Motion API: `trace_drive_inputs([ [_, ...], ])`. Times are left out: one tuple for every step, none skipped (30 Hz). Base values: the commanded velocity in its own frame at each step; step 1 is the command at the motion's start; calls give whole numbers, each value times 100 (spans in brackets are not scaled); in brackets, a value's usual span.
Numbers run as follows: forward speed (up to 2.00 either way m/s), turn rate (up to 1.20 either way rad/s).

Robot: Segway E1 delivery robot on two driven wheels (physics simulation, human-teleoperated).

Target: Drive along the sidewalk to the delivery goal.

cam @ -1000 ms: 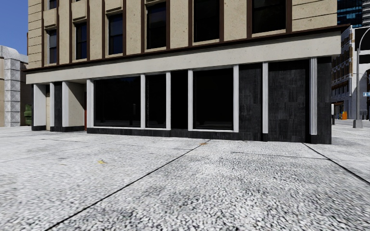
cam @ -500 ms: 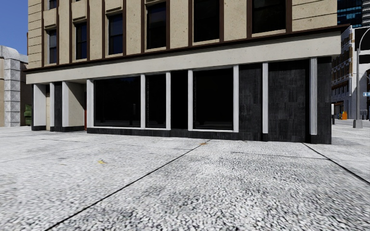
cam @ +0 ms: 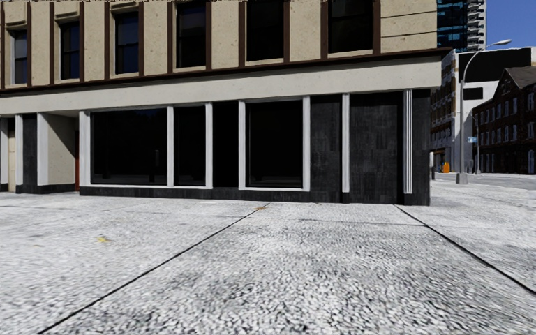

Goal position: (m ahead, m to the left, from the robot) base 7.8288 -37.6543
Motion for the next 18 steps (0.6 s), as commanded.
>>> trace_drive_inputs([
  [0,-60],
  [0,-60],
  [0,-60],
  [0,-60],
  [0,-60],
  [0,-60],
  [0,-60],
  [0,-60],
  [0,-60],
  [0,-60],
  [0,-60],
  [0,-60],
  [0,-60],
  [0,-60],
  [0,-60],
  [0,-60],
  [0,-60],
  [0,-60],
])
